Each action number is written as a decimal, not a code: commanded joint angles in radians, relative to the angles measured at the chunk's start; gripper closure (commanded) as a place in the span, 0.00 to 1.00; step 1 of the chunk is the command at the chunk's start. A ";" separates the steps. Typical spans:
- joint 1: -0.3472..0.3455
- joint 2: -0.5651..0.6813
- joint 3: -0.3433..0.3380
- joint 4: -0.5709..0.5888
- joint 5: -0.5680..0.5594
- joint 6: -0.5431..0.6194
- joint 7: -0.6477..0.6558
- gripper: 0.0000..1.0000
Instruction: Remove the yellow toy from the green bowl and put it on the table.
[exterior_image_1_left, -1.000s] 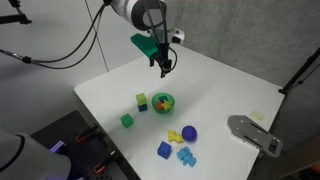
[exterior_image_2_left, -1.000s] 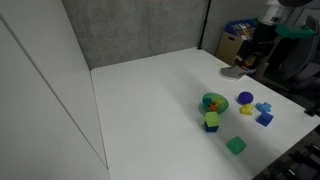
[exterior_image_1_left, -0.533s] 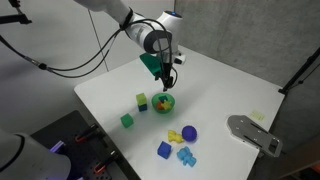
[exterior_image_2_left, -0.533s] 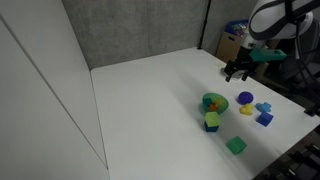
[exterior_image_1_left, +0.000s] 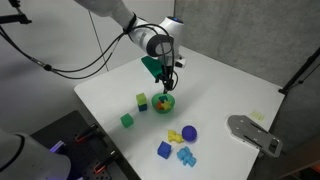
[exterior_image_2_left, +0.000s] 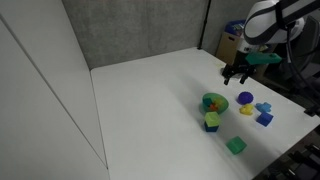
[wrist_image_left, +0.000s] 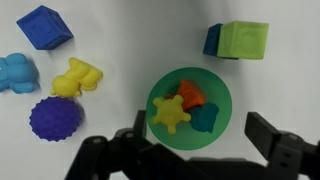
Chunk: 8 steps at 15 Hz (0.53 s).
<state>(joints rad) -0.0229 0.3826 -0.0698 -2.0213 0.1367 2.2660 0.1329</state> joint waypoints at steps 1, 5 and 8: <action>0.001 0.064 -0.006 0.022 -0.024 0.085 0.038 0.00; 0.004 0.157 -0.011 0.037 -0.020 0.220 0.048 0.00; 0.009 0.226 -0.012 0.054 -0.018 0.296 0.059 0.00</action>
<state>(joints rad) -0.0220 0.5436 -0.0755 -2.0141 0.1361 2.5207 0.1526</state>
